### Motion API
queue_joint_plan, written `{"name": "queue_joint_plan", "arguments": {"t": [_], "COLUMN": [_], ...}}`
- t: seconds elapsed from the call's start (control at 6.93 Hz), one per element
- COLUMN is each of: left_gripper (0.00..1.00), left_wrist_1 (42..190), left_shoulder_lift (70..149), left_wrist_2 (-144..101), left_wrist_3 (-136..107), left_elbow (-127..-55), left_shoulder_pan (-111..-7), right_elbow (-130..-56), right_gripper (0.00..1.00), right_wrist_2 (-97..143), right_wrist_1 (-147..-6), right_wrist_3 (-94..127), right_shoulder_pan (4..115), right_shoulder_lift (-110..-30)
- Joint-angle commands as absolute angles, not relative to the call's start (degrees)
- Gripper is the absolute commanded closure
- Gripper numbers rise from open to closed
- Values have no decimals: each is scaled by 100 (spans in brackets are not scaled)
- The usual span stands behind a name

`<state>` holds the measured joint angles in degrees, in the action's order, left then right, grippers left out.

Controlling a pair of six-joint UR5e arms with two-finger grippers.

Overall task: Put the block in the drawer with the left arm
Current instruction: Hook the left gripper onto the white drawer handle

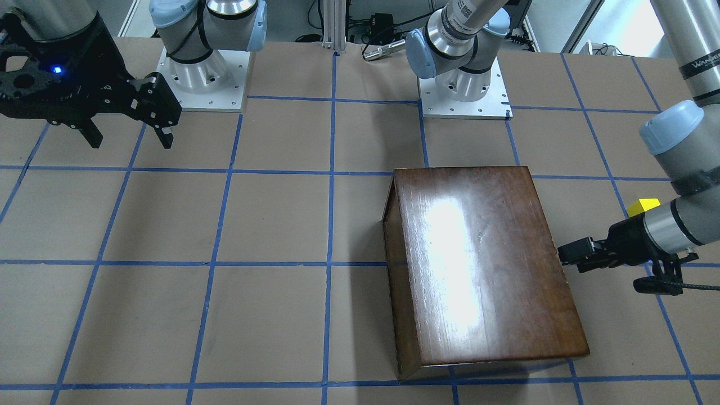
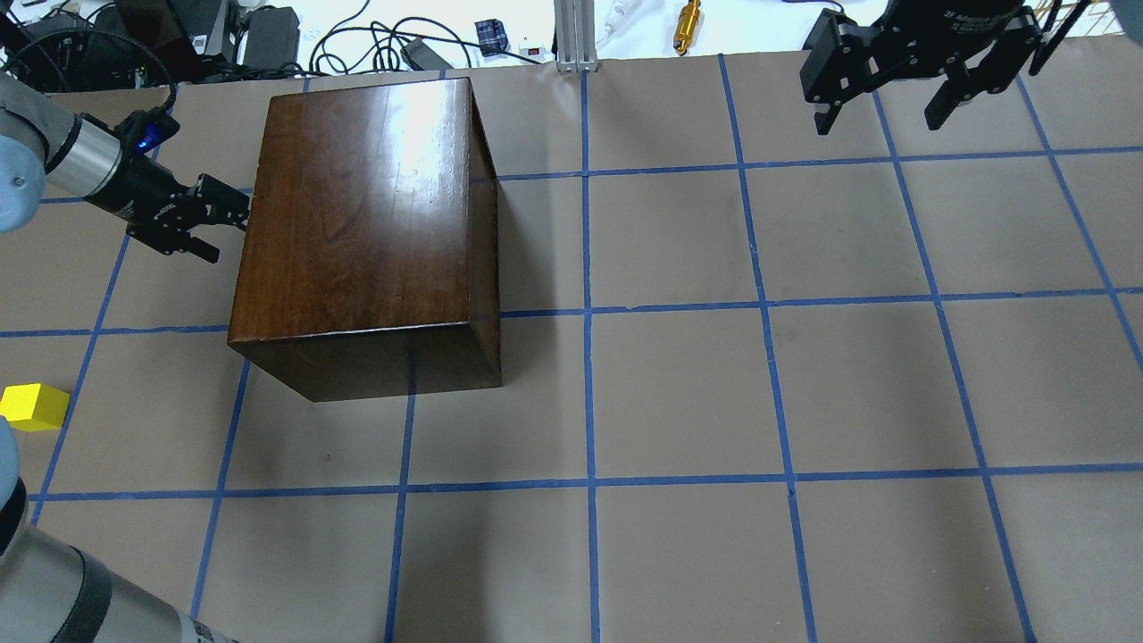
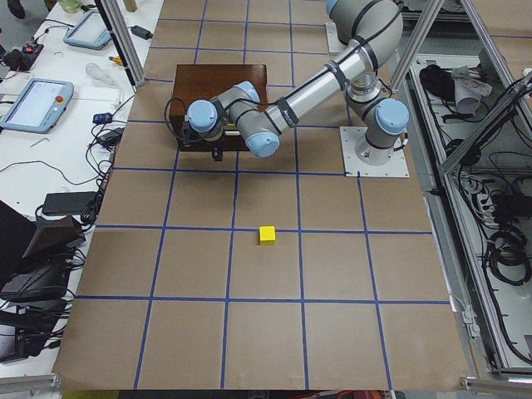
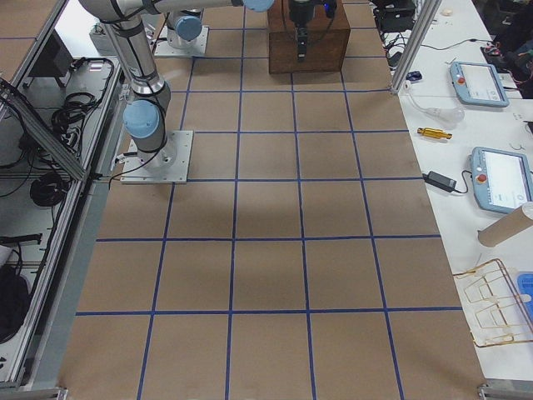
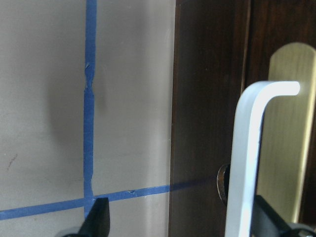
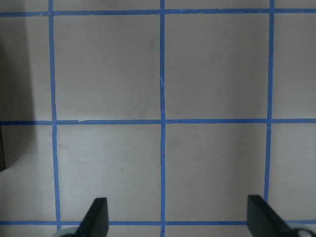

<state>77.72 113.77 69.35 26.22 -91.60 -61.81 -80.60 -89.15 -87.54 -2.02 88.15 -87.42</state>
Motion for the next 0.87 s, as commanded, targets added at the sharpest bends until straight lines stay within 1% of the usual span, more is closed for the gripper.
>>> {"name": "queue_joint_plan", "arguments": {"t": [0.0, 0.72], "left_gripper": [0, 0], "left_wrist_1": [7770, 7726], "left_shoulder_lift": [11417, 11452], "left_wrist_2": [6935, 7022], "left_wrist_3": [2619, 2672], "left_elbow": [-9167, -9150], "left_shoulder_pan": [-6187, -6179], "right_elbow": [-8060, -8060], "right_gripper": [0, 0], "right_wrist_2": [-8921, -8912], "right_wrist_1": [-8754, -8754], "right_wrist_3": [-202, -202], "right_shoulder_pan": [8815, 8815], "right_shoulder_lift": [-8736, -8736]}}
